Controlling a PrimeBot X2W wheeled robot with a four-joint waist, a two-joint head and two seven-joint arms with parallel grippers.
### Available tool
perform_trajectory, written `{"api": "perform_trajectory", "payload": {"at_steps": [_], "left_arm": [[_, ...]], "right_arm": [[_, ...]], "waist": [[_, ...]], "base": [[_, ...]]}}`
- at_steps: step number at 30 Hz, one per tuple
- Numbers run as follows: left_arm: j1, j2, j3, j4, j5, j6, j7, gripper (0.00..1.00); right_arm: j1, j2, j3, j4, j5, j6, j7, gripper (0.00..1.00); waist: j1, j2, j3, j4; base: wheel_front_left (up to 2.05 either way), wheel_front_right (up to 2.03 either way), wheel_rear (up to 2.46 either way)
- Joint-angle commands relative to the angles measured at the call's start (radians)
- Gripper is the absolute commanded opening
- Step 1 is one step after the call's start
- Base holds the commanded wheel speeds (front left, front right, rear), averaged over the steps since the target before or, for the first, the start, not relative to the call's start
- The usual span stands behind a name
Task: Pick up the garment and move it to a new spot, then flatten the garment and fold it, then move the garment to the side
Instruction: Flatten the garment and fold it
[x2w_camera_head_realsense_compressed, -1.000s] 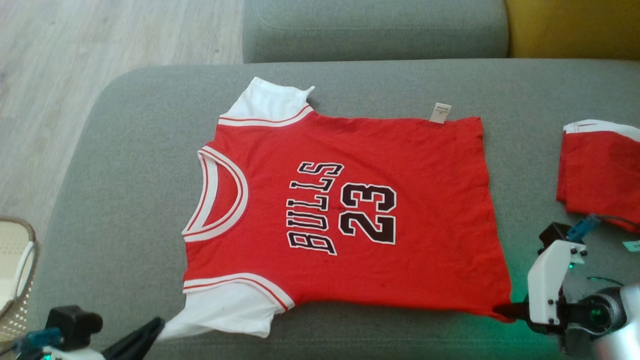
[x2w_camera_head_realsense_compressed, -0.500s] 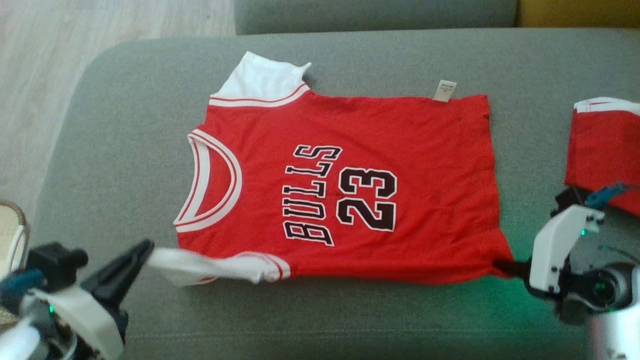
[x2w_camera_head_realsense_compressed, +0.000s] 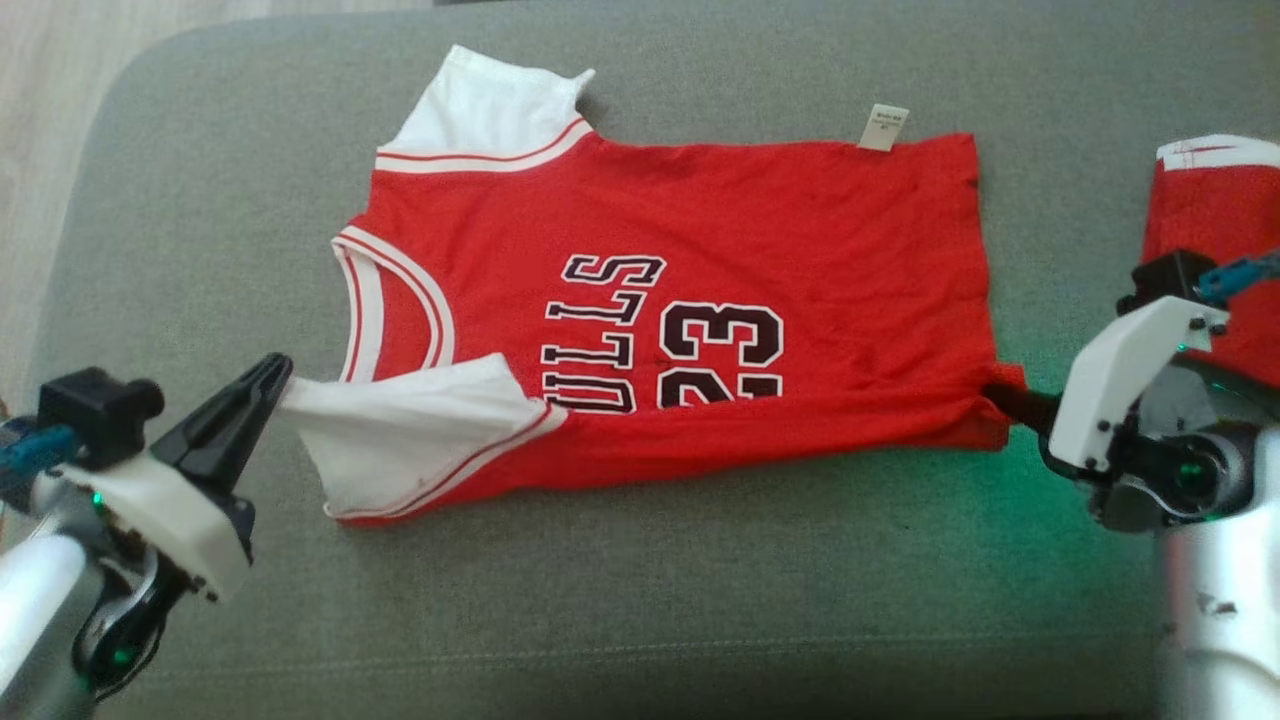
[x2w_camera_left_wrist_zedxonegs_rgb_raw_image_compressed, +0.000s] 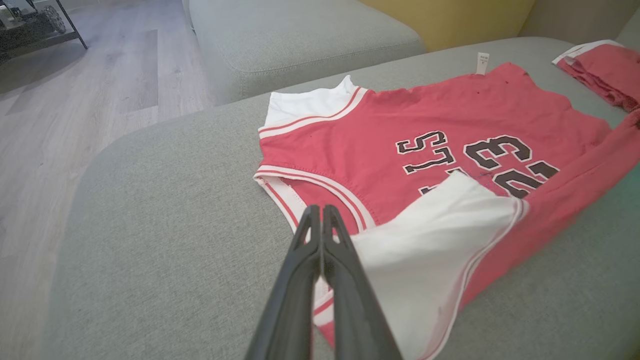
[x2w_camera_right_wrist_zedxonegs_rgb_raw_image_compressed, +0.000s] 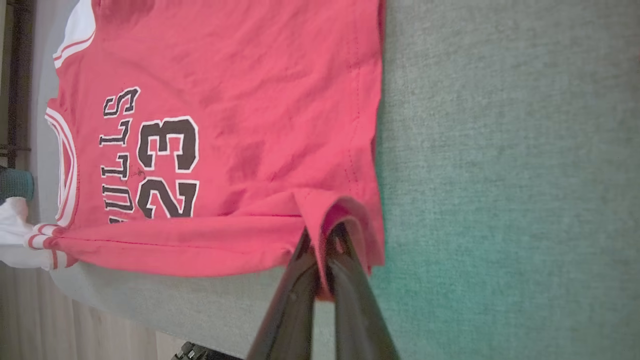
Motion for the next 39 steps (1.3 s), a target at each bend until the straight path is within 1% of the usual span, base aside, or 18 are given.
{"api": "perform_trajectory", "payload": {"at_steps": [1, 5, 12, 13, 19, 20, 21, 22, 23, 24, 26, 29, 31, 34, 37, 39], "left_arm": [[-0.072, 0.035, 0.04, -0.001, 0.012, 0.001, -0.004, 0.0], [-0.122, 0.012, 0.02, 0.045, 0.019, 0.001, -0.013, 0.0], [-0.2, -0.035, 0.013, 0.134, 0.043, 0.001, -0.052, 0.0], [-0.22, -0.05, 0.015, 0.159, 0.056, 0.003, -0.065, 0.0], [-0.273, -0.1, 0.025, 0.232, 0.095, 0.008, -0.09, 0.0], [-0.279, -0.109, 0.025, 0.244, 0.103, 0.008, -0.092, 0.0], [-0.284, -0.117, 0.022, 0.256, 0.11, 0.008, -0.093, 0.0], [-0.289, -0.126, 0.022, 0.268, 0.118, 0.01, -0.094, 0.0], [-0.292, -0.136, 0.025, 0.28, 0.123, 0.015, -0.095, 0.8], [-0.294, -0.147, 0.031, 0.292, 0.124, 0.02, -0.096, 1.0], [-0.297, -0.169, 0.058, 0.303, 0.126, 0.039, -0.097, 1.0], [-0.281, -0.202, 0.136, 0.281, 0.132, 0.083, -0.097, 1.0], [-0.256, -0.225, 0.213, 0.247, 0.131, 0.119, -0.097, 1.0], [-0.198, -0.265, 0.337, 0.167, 0.141, 0.161, -0.097, 1.0], [-0.123, -0.316, 0.46, 0.071, 0.162, 0.187, -0.097, 1.0], [-0.065, -0.353, 0.518, 0.014, 0.175, 0.18, -0.097, 1.0]], "right_arm": [[-0.058, 0.001, 0.028, -0.023, -0.006, 0.0, -0.022, 0.0], [-0.096, 0.001, 0.047, 0.031, -0.007, 0.0, -0.084, 0.0], [-0.157, 0.002, 0.081, 0.114, -0.001, 0.0, -0.187, 0.0], [-0.171, 0.002, 0.09, 0.135, -0.001, 0.0, -0.207, 0.0], [-0.199, 0.002, 0.119, 0.178, -0.007, 0.0, -0.248, 0.0], [-0.201, 0.002, 0.123, 0.183, -0.008, 0.0, -0.251, 0.19], [-0.203, 0.002, 0.127, 0.187, -0.012, 0.0, -0.255, 1.0], [-0.205, 0.002, 0.129, 0.191, -0.011, 0.0, -0.26, 1.0], [-0.207, 0.002, 0.132, 0.195, -0.007, 0.0, -0.265, 1.0], [-0.208, 0.002, 0.135, 0.198, -0.002, 0.0, -0.271, 1.0], [-0.209, 0.002, 0.132, 0.199, 0.001, 0.0, -0.294, 1.0], [-0.204, 0.002, 0.127, 0.185, 0.004, 0.0, -0.346, 1.0], [-0.192, 0.002, 0.136, 0.156, 0.011, 0.0, -0.394, 1.0], [-0.154, 0.002, 0.165, 0.087, 0.014, 0.0, -0.485, 1.0], [-0.1, 0.001, 0.194, 0.006, -0.001, 0.0, -0.599, 1.0], [-0.054, -0.001, 0.214, -0.041, -0.023, 0.0, -0.677, 1.0]], "waist": [[-0.0002, 0.0, 0.013, -0.005], [-0.0002, 0.0, 0.036, -0.008], [-0.0002, 0.0, 0.069, -0.008], [-0.0002, 0.0, 0.077, -0.006], [-0.0002, 0.0, 0.093, 0.002], [-0.0002, 0.0, 0.094, 0.003], [-0.0002, 0.0, 0.095, 0.004], [-0.0002, 0.0, 0.094, 0.004], [-0.0002, 0.0, 0.093, 0.005], [-0.0002, 0.0, 0.091, 0.005], [-0.0002, 0.0, 0.086, 0.005], [-0.0002, 0.0, 0.073, 0.007], [-0.0002, 0.0, 0.062, 0.009], [-0.0002, 0.0, 0.043, 0.012], [-0.0002, 0.0, 0.021, 0.013], [-0.0002, 0.0, 0.004, 0.011]], "base": [[0.0, 0.0, 0.0], [0.0, 0.0, 0.0], [0.0, 0.0, 0.0], [0.0, 0.0, 0.0], [0.0, 0.0, 0.0], [0.0, 0.0, 0.0], [0.0, 0.0, 0.0], [0.0, 0.0, 0.0], [0.0, 0.0, 0.0], [0.0, 0.0, 0.0], [0.0, 0.0, 0.0], [0.0, 0.0, 0.0], [0.0, 0.0, 0.0], [0.0, 0.0, 0.0], [0.0, 0.0, 0.0], [0.0, 0.0, 0.0]]}}
